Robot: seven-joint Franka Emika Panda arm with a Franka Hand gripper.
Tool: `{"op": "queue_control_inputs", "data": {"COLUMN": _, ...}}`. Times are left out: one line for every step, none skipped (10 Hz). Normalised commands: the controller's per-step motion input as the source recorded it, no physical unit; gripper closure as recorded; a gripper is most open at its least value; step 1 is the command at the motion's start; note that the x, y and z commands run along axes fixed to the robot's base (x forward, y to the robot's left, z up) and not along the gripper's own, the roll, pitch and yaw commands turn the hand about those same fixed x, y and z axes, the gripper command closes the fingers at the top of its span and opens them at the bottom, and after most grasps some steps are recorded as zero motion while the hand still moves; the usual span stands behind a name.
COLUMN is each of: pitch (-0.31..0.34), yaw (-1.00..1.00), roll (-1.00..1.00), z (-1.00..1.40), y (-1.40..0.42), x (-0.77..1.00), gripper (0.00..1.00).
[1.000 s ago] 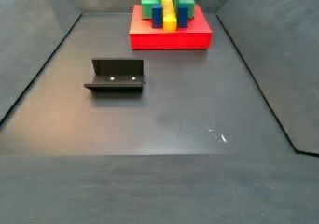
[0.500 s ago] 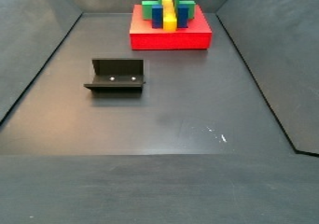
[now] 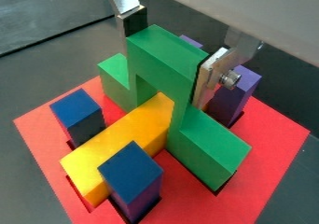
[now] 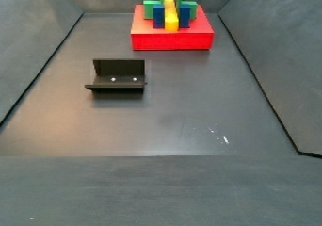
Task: Pick up the green object. Move up. Place the green object on the fixture. Regrasp the green object. Move to above the board. Insert the green object.
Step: Insert the green object.
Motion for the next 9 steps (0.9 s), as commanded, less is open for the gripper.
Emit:
{"op": "queue_control_inputs", "data": {"pitch": -0.087, "yaw": -0.09, "roll": -0.04, "z": 0.00, "y": 0.00, "x": -0.02, "gripper": 1.00}}
{"op": "queue_control_inputs", "data": {"pitch": -0.067, "yaw": -0.09, "roll": -0.05, "z": 0.00, "y": 0.00, "x": 0.00, "gripper": 1.00}}
{"op": "queue_control_inputs", "data": {"pitch": -0.027, "yaw": -0.08, "roll": -0.09, "z": 0.00, "y": 0.00, "x": 0.00, "gripper": 1.00}}
{"op": "queue_control_inputs", "data": {"pitch": -0.016, "yaw": -0.05, "roll": -0.14, "z": 0.06, "y": 0.00, "x": 0.00, "gripper": 1.00}}
{"op": "queue_control_inputs", "data": {"pitch": -0.013, "yaw": -0.04, "roll": -0.14, "z": 0.03, "y": 0.00, "x": 0.00, "gripper": 1.00}}
{"op": "queue_control_inputs", "data": {"pitch": -0.004, "yaw": -0.04, "roll": -0.09, "z": 0.00, "y": 0.00, "x": 0.00, "gripper": 1.00}}
{"op": "queue_control_inputs", "data": {"pitch": -0.013, "yaw": -0.07, "roll": -0.15, "z": 0.01, "y": 0.00, "x": 0.00, "gripper": 1.00}}
{"op": "queue_control_inputs", "data": {"pitch": -0.006, "yaw": -0.08, "roll": -0.09, "z": 0.00, "y": -0.02, "x": 0.00, "gripper": 1.00}}
{"op": "queue_control_inputs", "data": {"pitch": 0.000, "yaw": -0.08, "roll": -0.07, "z": 0.00, "y": 0.00, "x": 0.00, "gripper": 1.00}}
